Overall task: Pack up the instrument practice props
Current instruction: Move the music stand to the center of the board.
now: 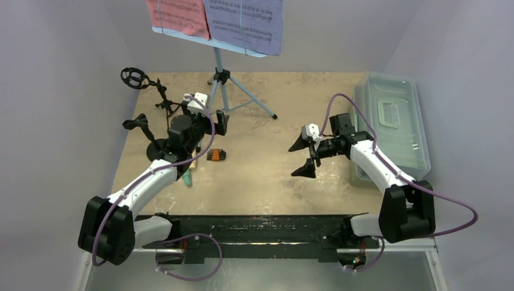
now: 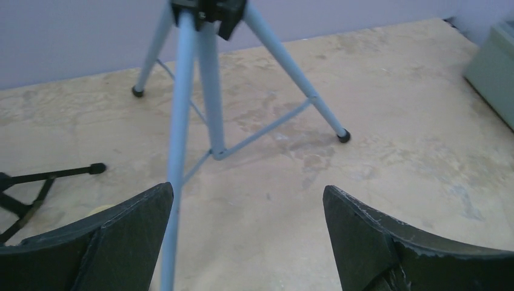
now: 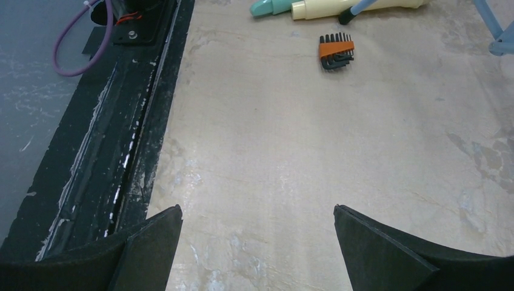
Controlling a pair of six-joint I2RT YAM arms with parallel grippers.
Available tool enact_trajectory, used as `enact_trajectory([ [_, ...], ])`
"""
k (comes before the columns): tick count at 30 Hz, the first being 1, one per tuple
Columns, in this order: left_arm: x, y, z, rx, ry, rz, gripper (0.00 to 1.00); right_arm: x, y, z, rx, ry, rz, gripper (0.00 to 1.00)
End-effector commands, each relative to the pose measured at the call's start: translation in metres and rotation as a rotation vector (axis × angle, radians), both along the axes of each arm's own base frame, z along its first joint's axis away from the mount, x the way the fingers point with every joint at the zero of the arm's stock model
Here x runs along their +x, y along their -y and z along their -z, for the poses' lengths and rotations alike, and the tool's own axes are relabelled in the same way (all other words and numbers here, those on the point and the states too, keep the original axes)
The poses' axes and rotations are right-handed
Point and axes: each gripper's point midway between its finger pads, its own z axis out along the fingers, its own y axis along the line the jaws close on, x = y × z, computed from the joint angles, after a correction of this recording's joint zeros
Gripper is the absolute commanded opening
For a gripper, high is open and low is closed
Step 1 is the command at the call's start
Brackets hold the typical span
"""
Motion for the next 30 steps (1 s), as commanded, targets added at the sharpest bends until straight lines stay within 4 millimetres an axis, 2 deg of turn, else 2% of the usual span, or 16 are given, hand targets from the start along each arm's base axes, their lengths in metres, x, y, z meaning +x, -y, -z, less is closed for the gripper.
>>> enact_trajectory([
  [1, 0.03, -0.027, -0.02, -0.007, 0.01, -0.109, 0.92, 0.003, -0.002, -0.017, 0.027, 0.05, -0.018, 0.99],
  [5, 0.051, -0.038, -0.017, 0.032, 0.005, -0.127, 0.87, 0.003, -0.002, -0.017, 0.029, 0.048, -0.02, 0.99],
  [13, 0.081, -0.033, -0.003, 0.097, -0.034, -0.039, 0.6, 0.003, -0.002, -0.016, 0.026, 0.046, -0.023, 0.99],
  [17, 0.085, -0.021, 0.003, 0.102, -0.032, 0.029, 0.52, 0.003, -0.002, -0.016, 0.024, 0.045, -0.024, 0.99],
  [20, 0.085, -0.013, 0.008, 0.098, -0.039, 0.072, 0.42, 0.003, -0.002, -0.016, 0.023, 0.045, -0.023, 0.99],
  [23, 0.085, -0.008, 0.013, 0.096, -0.05, 0.099, 0.2, 0.003, -0.002, -0.015, 0.022, 0.046, -0.023, 0.99],
  [25, 0.084, -0.004, 0.015, 0.089, -0.053, 0.113, 0.12, 0.003, -0.002, -0.016, 0.022, 0.047, -0.024, 0.99],
  [30, 0.076, 0.01, 0.017, 0.061, -0.06, 0.137, 0.02, 0.003, -0.002, -0.016, 0.021, 0.05, -0.024, 0.99],
])
